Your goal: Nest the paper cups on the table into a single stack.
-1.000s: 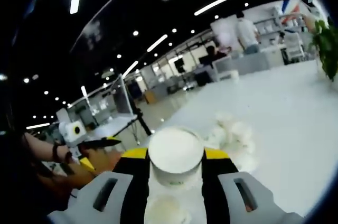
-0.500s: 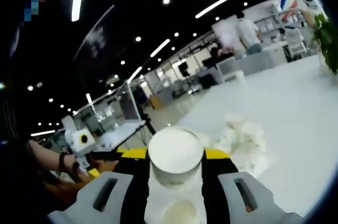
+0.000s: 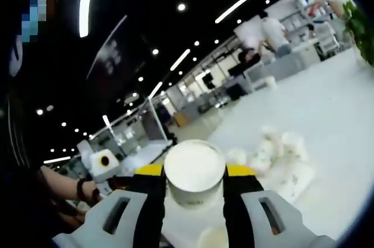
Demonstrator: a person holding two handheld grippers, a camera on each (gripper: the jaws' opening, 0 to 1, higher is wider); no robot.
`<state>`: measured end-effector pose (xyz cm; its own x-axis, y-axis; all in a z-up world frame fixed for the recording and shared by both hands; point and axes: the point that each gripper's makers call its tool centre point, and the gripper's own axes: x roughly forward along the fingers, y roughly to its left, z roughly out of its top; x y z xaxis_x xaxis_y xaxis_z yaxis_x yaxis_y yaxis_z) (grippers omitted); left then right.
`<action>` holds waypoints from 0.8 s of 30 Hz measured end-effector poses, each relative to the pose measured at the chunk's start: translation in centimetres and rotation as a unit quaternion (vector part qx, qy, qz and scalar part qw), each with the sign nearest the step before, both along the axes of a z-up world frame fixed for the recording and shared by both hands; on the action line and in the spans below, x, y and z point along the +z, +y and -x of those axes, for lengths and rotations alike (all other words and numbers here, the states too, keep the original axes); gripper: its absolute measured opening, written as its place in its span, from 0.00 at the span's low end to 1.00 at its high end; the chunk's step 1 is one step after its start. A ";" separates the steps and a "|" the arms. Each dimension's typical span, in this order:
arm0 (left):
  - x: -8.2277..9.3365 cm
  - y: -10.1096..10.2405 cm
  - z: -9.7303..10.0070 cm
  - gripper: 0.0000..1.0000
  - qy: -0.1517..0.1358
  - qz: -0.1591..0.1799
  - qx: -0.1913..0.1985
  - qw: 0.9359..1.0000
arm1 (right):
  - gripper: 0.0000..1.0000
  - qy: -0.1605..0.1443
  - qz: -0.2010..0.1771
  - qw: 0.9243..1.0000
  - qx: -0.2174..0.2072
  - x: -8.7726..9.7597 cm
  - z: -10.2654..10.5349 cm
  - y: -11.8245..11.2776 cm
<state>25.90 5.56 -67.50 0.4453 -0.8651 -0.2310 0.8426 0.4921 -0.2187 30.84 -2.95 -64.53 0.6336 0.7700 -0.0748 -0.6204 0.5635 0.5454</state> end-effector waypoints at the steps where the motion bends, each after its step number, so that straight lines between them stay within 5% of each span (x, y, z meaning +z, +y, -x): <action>1: 0.0 -0.2 0.1 0.55 0.001 0.002 -0.002 1.000 | 0.35 0.002 -0.004 1.000 0.002 0.1 0.1 0.2; 16: 0.3 -1.8 0.8 0.55 0.026 0.024 -0.019 0.999 | 0.35 0.013 -0.032 0.999 0.032 0.4 1.7 2.4; 24: 1.0 -2.3 1.1 0.47 0.041 0.054 -0.022 0.997 | 0.35 0.016 -0.038 0.998 0.053 0.5 2.4 3.1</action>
<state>24.83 3.31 -66.50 0.3898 -0.9053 -0.1687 0.8403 0.4246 -0.3370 28.42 0.17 -64.04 0.5473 0.8363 -0.0324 -0.6550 0.4521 0.6054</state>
